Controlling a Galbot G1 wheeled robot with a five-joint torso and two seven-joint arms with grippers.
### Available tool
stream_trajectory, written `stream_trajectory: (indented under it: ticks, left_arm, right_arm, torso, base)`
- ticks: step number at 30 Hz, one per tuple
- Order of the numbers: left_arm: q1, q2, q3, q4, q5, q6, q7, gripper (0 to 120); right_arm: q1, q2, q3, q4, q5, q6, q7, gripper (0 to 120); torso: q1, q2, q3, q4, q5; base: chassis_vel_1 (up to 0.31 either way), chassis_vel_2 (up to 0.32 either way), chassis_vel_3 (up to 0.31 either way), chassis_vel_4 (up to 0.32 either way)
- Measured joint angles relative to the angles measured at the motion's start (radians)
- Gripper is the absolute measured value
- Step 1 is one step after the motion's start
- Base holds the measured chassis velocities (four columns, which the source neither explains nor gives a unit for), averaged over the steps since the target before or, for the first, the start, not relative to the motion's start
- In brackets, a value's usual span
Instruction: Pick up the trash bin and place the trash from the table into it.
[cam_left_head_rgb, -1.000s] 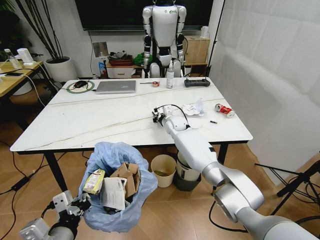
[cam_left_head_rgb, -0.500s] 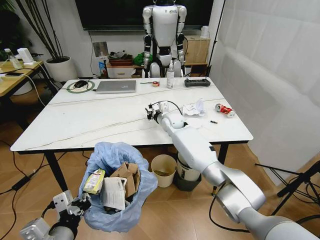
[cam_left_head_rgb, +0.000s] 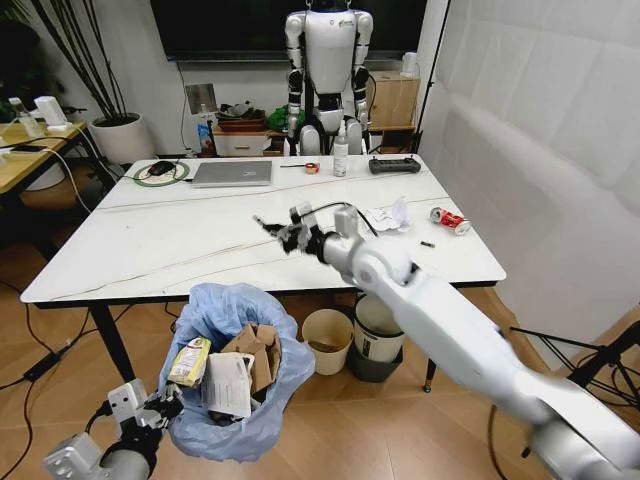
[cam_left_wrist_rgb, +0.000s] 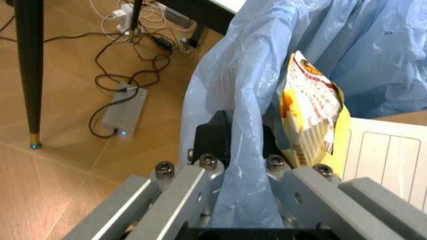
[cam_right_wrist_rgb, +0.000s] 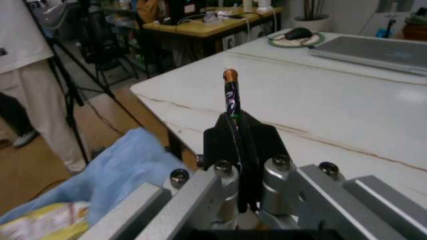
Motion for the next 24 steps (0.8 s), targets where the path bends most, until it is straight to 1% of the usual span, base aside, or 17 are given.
stream_trajectory:
  ticks: [1,2,5,11,16,19,24]
  left_arm:
    - [-0.002,0.003,-0.001,0.001,-0.002,0.001,-0.001,1]
    - [-0.004,0.004,-0.001,0.003,-0.003,0.001,-0.001,1]
    - [-0.006,0.007,0.001,0.005,-0.005,0.002,-0.003,1]
    - [-0.01,0.014,0.004,0.005,-0.008,0.005,-0.003,1]
    - [-0.01,0.016,0.004,0.005,-0.011,0.005,-0.004,1]
    - [-0.008,0.015,0.004,0.005,-0.011,0.006,-0.004,1]
    - [-0.005,0.012,0.004,0.004,-0.01,0.006,-0.004,1]
  right_arm:
    - [-0.024,-0.041,-0.002,0.062,0.006,0.008,-0.008,0]
    - [-0.041,-0.066,-0.003,0.105,0.01,0.011,-0.008,0]
    - [-0.079,-0.104,-0.027,0.202,0.018,0.018,0.005,0]
    - [-0.121,-0.117,-0.093,0.283,0.002,0.034,0.023,0]
    - [-0.118,-0.104,-0.152,0.288,-0.002,0.054,0.03,0]
    - [-0.108,-0.072,-0.198,0.253,-0.023,0.057,0.039,0]
    - [-0.089,-0.045,-0.214,0.212,-0.038,0.057,0.043,0]
  torso:
    - [0.0,0.0,0.0,-0.0002,0.0006]
    - [0.0,0.0,0.0,-0.0004,0.0001]
    - [0.0,0.0,0.0,0.0003,0.0002]
    - [0.0,0.0,0.0,0.0004,-0.0001]
    - [0.0,0.0,0.0,0.0005,-0.0001]
    - [0.0,0.0,0.0,0.0004,-0.0001]
    - [0.0,0.0,0.0,0.0005,-0.0002]
  base:
    - [0.0,0.0,0.0,0.0]
    - [0.0,0.0,0.0,0.0]
    - [0.0,0.0,0.0,0.0]
    - [0.0,0.0,0.0,0.0]
    - [0.0,0.0,0.0,0.0]
    - [0.0,0.0,0.0,0.0]
    - [0.0,0.0,0.0,0.0]
